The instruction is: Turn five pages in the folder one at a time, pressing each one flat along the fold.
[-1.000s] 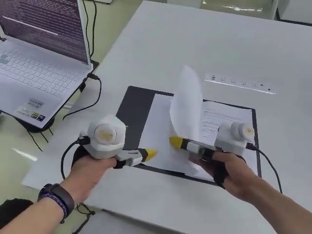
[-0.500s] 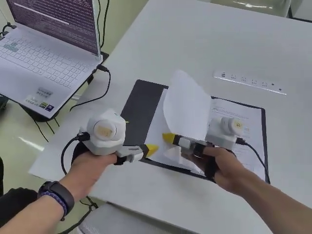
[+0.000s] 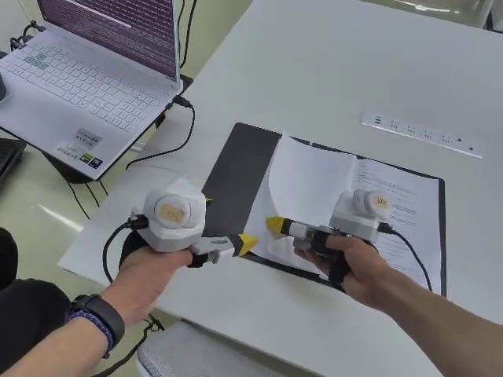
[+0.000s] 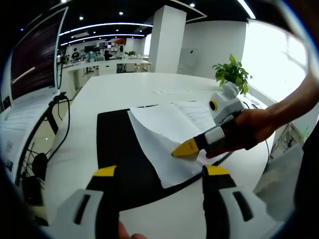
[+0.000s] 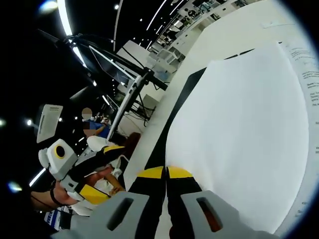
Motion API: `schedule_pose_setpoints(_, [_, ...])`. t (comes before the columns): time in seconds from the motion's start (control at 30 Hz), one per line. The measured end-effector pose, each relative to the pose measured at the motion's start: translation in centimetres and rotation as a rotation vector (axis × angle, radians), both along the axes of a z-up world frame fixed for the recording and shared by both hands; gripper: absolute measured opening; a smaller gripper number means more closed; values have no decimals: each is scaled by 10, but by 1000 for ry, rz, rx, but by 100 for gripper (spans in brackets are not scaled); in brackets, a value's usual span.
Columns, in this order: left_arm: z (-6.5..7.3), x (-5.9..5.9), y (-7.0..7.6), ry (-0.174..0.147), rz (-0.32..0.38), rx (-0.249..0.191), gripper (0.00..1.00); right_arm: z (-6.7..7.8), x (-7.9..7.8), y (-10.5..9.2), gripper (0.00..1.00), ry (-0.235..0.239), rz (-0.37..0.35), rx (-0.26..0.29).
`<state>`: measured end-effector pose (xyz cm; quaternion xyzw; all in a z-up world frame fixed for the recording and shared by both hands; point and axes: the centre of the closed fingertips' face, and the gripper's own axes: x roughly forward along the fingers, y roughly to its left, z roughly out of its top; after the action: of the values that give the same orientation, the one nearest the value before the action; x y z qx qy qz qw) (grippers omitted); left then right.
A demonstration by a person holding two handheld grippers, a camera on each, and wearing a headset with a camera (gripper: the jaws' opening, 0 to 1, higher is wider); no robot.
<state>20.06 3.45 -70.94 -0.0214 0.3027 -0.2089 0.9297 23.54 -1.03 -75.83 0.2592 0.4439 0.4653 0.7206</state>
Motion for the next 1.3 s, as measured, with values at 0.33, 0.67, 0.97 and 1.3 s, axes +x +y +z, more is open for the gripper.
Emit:
schedule_pose_setpoints(0.33, [-2,-1,-6,6,-8,-14,67,-30,5,4,1,30,-6,-69])
schedule_pose_setpoints(0.67, [-3,-1,-6,10,-22,-5,67,-25,-2,9,20,12,28,-44])
schedule_pose_setpoints(0.97, [-6,-1,-9,15,-43,21,68,-14,-10,11,33,-5,48,-7])
schedule_pose_setpoints(1.3, [-8,9,-18,16,-79,37,65,10,14,-9,37,-42,-40,56])
